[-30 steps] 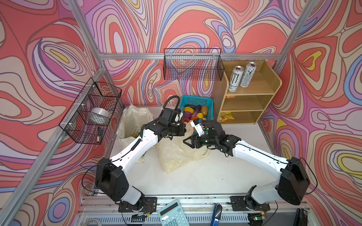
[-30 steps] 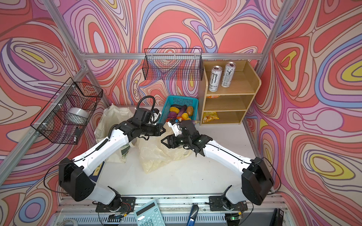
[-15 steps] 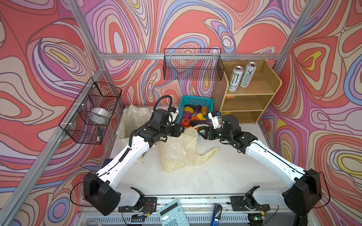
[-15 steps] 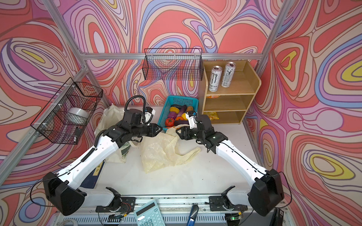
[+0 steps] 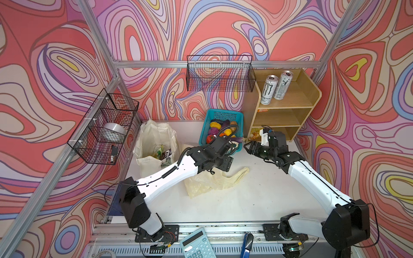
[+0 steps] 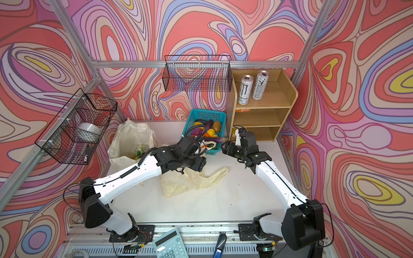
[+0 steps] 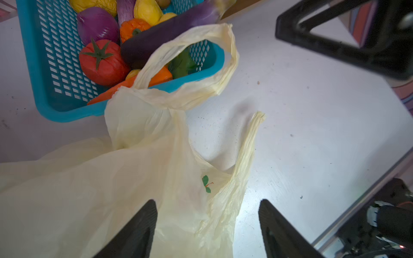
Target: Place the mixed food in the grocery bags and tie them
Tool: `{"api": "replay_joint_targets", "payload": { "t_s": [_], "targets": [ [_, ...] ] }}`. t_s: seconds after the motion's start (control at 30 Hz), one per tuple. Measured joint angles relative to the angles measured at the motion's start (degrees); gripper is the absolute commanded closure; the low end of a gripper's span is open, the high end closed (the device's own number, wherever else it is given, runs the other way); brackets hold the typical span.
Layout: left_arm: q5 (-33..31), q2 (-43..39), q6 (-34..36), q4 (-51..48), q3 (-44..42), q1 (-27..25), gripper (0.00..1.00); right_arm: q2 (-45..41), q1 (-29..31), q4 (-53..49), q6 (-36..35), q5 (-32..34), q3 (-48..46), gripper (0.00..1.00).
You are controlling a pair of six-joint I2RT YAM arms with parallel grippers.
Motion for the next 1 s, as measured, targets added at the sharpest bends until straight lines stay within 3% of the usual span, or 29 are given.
{"api": "replay_joint_targets", "payload": {
  "t_s": [0.3,0.4,0.43,0.57,0.8,1.0],
  "targets": [
    [-11.98,10.75,-0.02,-7.58,7.56,-2.19,0.18,-2.25,-3.28,0.24,2.29,0.83,-2.12,0.3],
    [-13.79,12.22,-0.02,-8.5,8.04,-2.19,0.22,-2.01,-3.61,0.7,3.08,0.79,-2.8,0.3],
    [-14.23,12.79,-0.02,-8.83,8.11,-2.19,0.31,-1.73,-3.65,1.05,3.32,0.76,-2.8,0.3],
    [-14.6,14.95,0.63,-9.25,8.11,-2.19,0.99,0.59,-3.67,3.15,4.22,0.28,-2.78,0.27],
    [-14.62,12.52,3.87,-8.5,6.49,-1.66,1.0,9.29,-3.69,8.17,5.97,-2.56,-2.1,0.24],
    [-13.97,-0.13,9.57,-5.95,-0.11,0.87,1.0,16.17,-3.69,12.79,7.72,-4.66,1.44,0.23]
  ]
}}
